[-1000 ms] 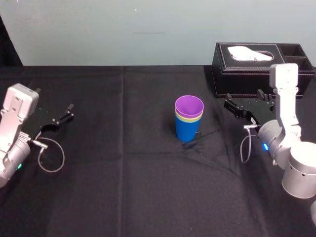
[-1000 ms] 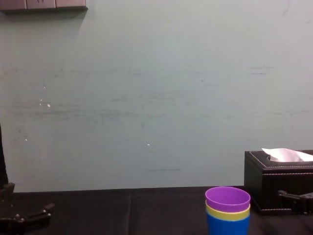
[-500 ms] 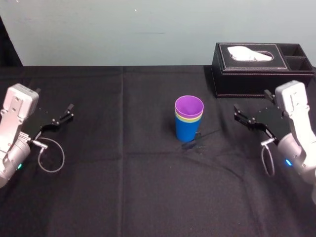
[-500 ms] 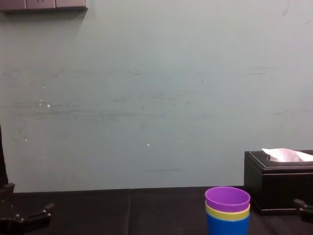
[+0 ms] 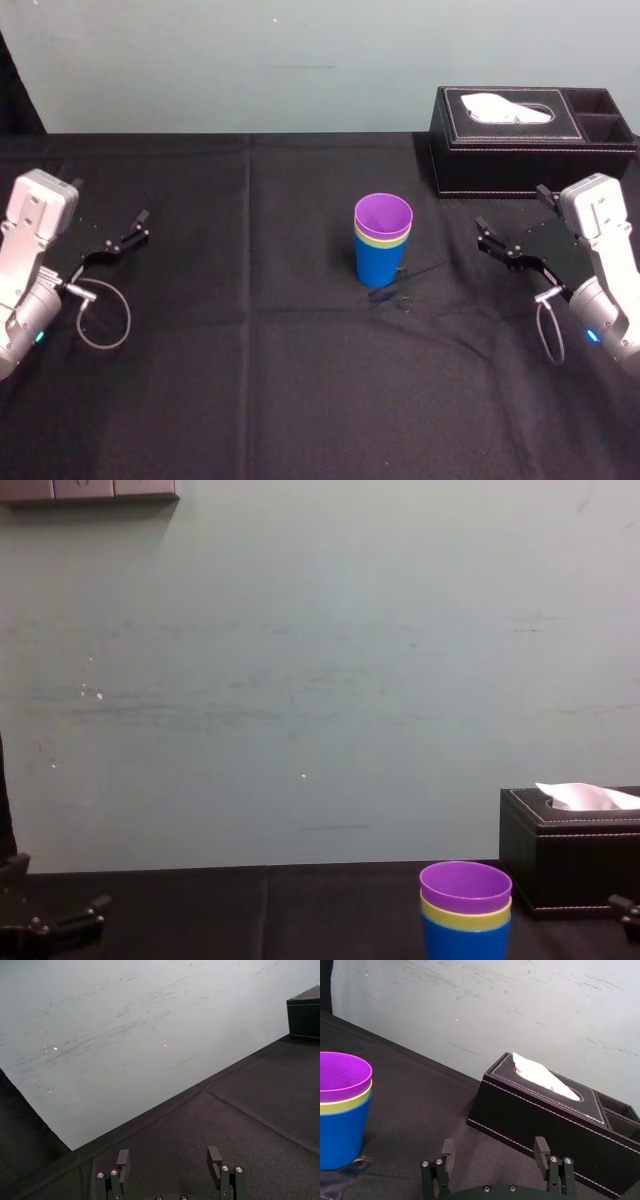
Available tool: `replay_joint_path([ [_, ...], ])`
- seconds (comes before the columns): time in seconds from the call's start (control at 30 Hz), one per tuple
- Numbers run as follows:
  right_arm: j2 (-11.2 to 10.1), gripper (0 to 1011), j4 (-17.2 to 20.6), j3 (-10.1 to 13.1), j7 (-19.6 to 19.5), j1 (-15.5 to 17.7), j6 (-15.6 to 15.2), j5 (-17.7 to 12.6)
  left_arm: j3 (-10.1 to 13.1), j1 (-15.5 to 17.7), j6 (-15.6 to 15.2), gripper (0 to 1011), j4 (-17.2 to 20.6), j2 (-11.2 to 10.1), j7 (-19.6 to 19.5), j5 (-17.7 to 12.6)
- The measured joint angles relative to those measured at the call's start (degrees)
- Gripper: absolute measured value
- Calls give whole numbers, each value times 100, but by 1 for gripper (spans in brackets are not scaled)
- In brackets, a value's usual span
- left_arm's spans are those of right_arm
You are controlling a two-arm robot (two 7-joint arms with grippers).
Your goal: Stack the three plastic cups sequentially using one hand.
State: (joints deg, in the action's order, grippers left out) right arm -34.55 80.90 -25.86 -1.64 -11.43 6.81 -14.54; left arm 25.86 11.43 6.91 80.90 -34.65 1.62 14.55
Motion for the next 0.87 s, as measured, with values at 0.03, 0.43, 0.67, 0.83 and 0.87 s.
replay_joint_path([
  [0.03, 0, 1002, 0, 0, 0, 0, 0, 0, 0, 0, 0, 1011, 0, 0, 0, 0],
  [0.43, -6, 1002, 0, 0, 2, 0, 9, 0, 0, 0, 0, 1011, 0, 0, 0, 0],
  [0.67, -9, 1002, 0, 0, 2, 0, 10, 0, 0, 0, 0, 1011, 0, 0, 0, 0],
  [0.83, -10, 1002, -1, 0, 2, 0, 10, 0, 0, 0, 0, 1011, 0, 0, 0, 0],
  [0.87, -10, 1002, 0, 0, 2, 0, 10, 0, 0, 0, 0, 1011, 0, 0, 0, 0],
])
